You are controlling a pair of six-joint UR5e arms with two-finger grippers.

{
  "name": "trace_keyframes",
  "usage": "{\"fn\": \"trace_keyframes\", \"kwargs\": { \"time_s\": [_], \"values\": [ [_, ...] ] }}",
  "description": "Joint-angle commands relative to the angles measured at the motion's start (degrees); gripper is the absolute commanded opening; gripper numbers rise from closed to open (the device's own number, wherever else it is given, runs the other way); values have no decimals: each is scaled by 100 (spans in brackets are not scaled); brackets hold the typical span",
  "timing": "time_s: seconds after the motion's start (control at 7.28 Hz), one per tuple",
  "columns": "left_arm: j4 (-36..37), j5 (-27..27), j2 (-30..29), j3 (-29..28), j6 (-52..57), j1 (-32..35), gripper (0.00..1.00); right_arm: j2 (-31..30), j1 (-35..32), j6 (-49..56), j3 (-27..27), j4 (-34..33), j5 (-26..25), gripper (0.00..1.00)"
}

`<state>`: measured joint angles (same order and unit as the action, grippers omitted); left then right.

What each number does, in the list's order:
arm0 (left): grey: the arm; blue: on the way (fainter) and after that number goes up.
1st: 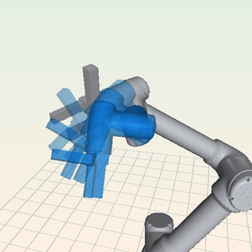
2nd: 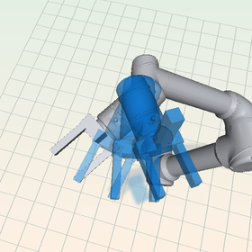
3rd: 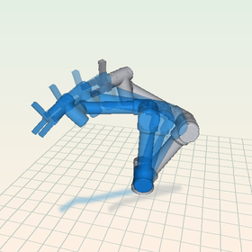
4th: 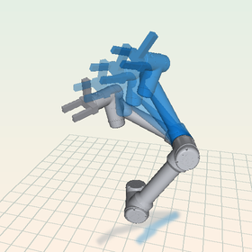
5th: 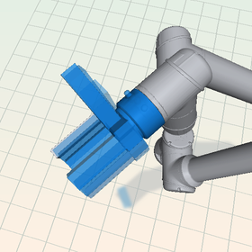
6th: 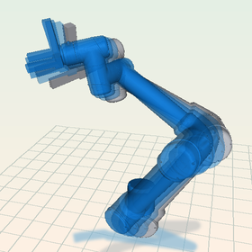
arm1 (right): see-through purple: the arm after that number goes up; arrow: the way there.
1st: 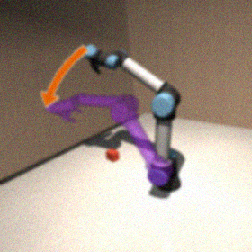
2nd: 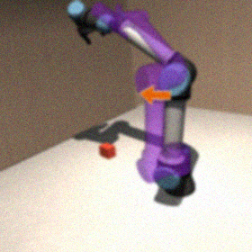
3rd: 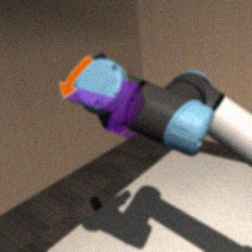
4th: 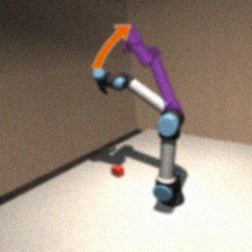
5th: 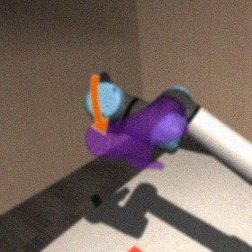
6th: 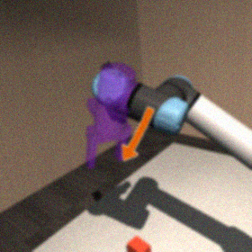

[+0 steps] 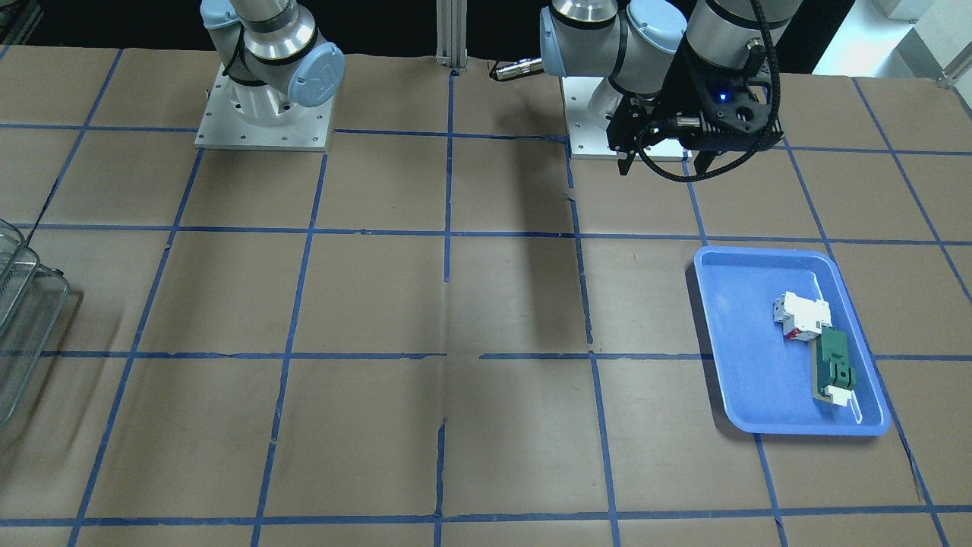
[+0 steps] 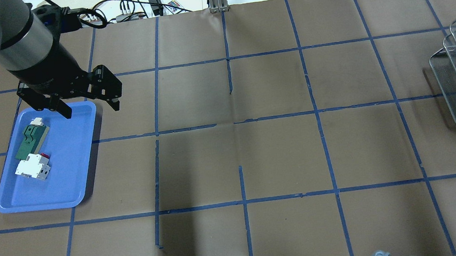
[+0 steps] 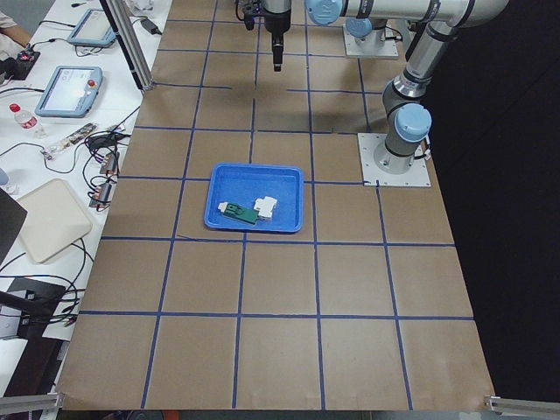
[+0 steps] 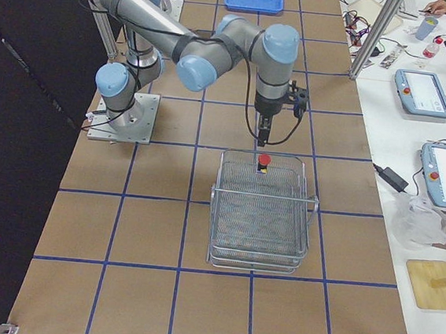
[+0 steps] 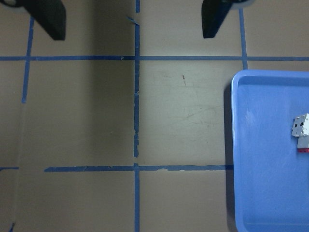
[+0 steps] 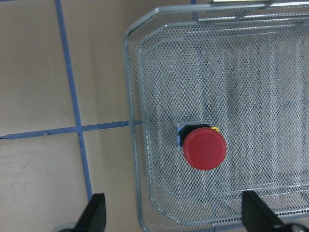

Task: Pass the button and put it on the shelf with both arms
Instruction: 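Lower the button into the wire basket and open the right gripper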

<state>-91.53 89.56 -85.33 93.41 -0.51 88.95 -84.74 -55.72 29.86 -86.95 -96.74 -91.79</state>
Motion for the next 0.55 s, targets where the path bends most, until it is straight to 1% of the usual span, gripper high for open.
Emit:
{"fn": "trace_keyframes", "kwargs": {
  "time_s": [0.0, 0.14, 0.27, 0.41],
  "values": [
    [30, -17, -1, 2, -10, -1, 100, -734, -770, -1359, -33, 865, -32, 100],
    [30, -17, -1, 2, -10, -1, 100, -963, -1278, -1873, -137, 1059, 38, 100],
    [30, -17, -1, 2, -10, -1, 100, -974, -2032, -2461, -285, 1070, 39, 100],
    [30, -17, -1, 2, -10, -1, 100, -974, -2927, -3163, -391, 992, -22, 100]
  ]
}}
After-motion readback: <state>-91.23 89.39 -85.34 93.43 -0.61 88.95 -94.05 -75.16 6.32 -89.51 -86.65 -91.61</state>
